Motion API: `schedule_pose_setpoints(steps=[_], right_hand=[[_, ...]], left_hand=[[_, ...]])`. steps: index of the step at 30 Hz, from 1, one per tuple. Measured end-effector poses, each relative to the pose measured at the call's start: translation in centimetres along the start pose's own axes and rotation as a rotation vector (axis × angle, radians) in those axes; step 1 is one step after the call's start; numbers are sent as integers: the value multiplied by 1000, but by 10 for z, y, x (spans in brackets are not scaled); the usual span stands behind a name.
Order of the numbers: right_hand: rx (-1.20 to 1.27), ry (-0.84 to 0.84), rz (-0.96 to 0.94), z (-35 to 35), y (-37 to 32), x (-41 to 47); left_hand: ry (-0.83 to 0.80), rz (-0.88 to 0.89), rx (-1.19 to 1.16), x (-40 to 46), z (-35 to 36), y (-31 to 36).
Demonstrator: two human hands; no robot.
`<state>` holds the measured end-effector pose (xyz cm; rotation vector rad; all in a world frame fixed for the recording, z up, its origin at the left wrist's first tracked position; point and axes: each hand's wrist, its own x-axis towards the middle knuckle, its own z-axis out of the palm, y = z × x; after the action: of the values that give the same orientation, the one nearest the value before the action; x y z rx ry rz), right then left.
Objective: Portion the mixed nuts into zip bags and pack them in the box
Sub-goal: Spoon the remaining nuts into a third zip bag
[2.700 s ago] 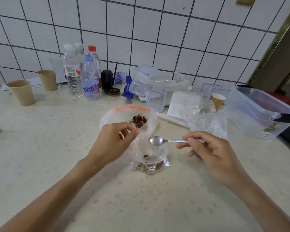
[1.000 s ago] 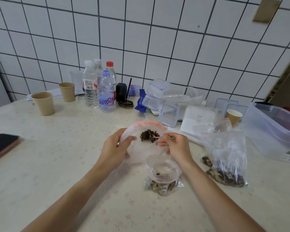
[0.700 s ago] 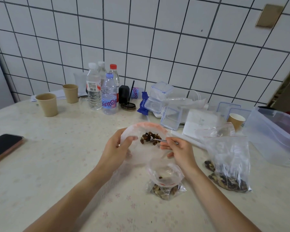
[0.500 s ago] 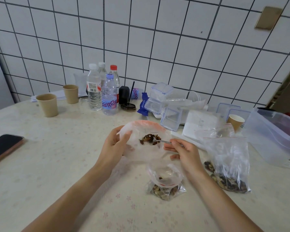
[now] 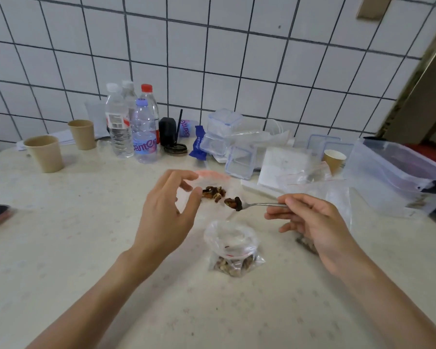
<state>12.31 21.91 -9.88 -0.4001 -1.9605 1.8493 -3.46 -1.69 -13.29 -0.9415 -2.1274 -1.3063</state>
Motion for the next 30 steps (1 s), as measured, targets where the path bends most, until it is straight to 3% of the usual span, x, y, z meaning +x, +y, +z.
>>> schedule_pose_setpoints(steps=[7,10,12,15,18,21,26,30], right_hand=[[-190,-38,-48,-13,10,-32],[-478,-78,-161,-13,14,-42],[-760,-120,-347,-16,14,-51],[-1194,-197,-873,-19,6,-60],[-1383,-214,-1067,-20,3,-64],[-1238,-171,-1001,-24,1,-67],[-617,-68,-421,-19,4,-55],[-282,0,-317,-4,13,-31]], left_hand=[[-437,-270,-5,-22,18,10],[-502,-267,-19,-23,21,6],[-506,-248,-81,-21,20,6],[-525,-197,-183,-17,17,7],[-537,-157,-233,-14,12,6],[-540,-150,-209,-11,9,5],[-473,-171,-146,-11,9,3],[-270,-127,-120,-3,1,-2]])
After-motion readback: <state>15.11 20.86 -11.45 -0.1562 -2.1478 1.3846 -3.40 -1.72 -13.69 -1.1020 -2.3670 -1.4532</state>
